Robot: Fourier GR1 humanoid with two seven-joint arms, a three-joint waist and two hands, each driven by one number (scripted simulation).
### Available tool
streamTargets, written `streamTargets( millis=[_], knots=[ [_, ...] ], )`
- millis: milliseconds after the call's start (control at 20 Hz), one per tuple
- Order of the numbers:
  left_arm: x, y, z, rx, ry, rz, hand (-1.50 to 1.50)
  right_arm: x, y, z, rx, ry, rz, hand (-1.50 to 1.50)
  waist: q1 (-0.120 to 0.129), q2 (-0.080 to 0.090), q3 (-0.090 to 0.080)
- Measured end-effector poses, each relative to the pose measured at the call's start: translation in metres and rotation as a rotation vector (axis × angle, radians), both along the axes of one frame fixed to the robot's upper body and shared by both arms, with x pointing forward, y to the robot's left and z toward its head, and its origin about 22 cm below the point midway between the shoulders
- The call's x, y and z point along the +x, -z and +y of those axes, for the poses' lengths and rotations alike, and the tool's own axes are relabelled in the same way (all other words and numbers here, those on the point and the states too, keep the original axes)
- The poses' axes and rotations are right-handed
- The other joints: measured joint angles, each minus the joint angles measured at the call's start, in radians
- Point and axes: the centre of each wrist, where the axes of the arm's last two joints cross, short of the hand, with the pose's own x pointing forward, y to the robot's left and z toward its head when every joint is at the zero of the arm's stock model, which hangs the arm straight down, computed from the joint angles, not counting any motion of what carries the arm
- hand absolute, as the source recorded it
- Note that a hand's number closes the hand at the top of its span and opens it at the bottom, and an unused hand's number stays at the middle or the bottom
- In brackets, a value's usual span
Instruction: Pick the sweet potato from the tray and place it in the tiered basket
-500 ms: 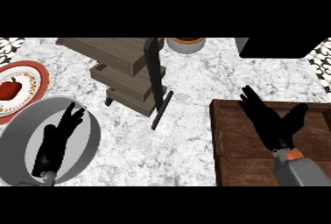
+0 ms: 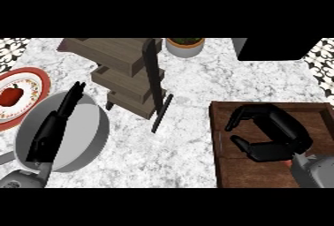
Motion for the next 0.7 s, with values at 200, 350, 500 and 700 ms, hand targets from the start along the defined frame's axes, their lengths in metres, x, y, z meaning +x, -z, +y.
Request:
streamTargets(
  millis=[200,350,500,700],
  knots=[
    [-0.003,-0.008,-0.004,0.019,0.062,-0.073,0.00,-0.011,-0.001,-0.045,0.043,-0.048,-0.038,-1.50,0.005,0.012,0.002],
    [-0.001,-0.006,-0.003,0.024,0.087,-0.093,0.00,-0.012,-0.018,-0.073,0.007,-0.116,-0.085,-1.50,0.007,0.016,0.001],
    [0.003,-0.011,-0.002,0.025,0.087,-0.104,0.00,-0.012,-0.049,-0.091,-0.176,-0.206,-0.117,-1.50,0.004,0.015,0.001],
    [0.001,-0.010,-0.001,0.030,0.088,-0.102,0.00,-0.012,-0.108,-0.106,-0.523,-0.264,-0.187,-1.50,0.001,0.012,0.000]
  ],
)
